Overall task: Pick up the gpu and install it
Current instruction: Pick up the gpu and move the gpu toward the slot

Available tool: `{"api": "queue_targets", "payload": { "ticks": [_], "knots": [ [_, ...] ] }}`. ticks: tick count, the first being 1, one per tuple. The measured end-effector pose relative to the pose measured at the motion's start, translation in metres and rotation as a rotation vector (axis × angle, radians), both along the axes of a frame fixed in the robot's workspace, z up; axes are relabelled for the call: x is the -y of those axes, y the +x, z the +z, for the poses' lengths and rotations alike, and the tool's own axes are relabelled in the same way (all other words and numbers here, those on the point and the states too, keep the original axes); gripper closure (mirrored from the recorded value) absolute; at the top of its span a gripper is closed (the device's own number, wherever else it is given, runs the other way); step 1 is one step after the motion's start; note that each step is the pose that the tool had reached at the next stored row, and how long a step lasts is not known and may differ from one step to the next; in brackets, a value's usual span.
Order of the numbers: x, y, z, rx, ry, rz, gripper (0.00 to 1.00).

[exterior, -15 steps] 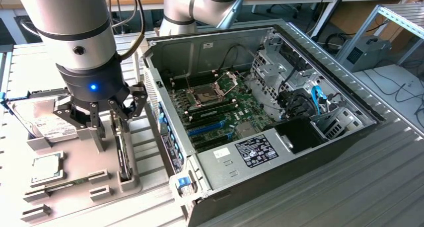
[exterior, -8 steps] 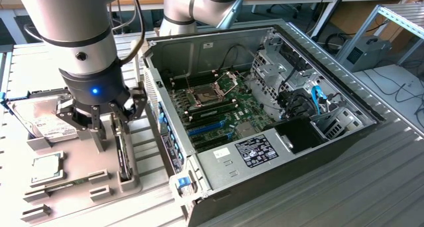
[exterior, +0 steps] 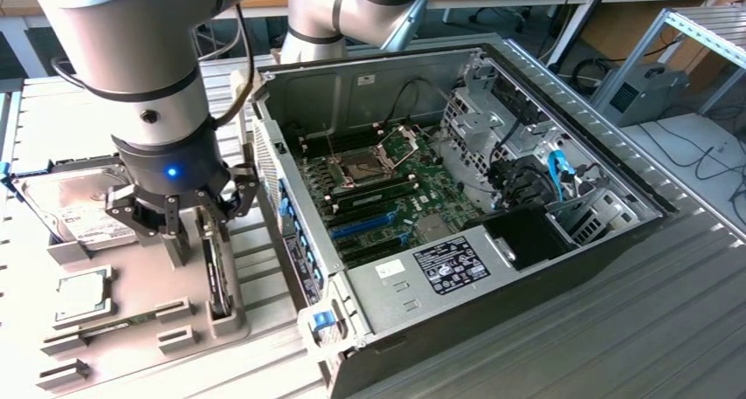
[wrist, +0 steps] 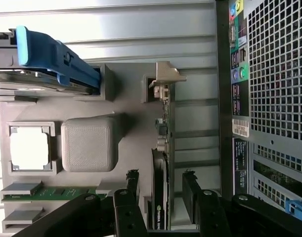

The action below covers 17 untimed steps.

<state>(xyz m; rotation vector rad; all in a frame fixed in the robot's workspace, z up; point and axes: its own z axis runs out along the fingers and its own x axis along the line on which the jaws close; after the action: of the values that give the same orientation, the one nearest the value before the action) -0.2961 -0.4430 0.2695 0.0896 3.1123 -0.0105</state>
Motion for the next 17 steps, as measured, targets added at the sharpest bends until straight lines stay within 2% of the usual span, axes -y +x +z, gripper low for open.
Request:
{"api": "queue_targets", "payload": {
  "ticks": [5,17],
  "knots": [
    [-0.0029,0.0,-0.0076,0.0001,0.0001,0.0,0.52],
    [-0.0031,0.0,-0.0267,-0.0001,0.0,0.0,0.52]
  ]
}}
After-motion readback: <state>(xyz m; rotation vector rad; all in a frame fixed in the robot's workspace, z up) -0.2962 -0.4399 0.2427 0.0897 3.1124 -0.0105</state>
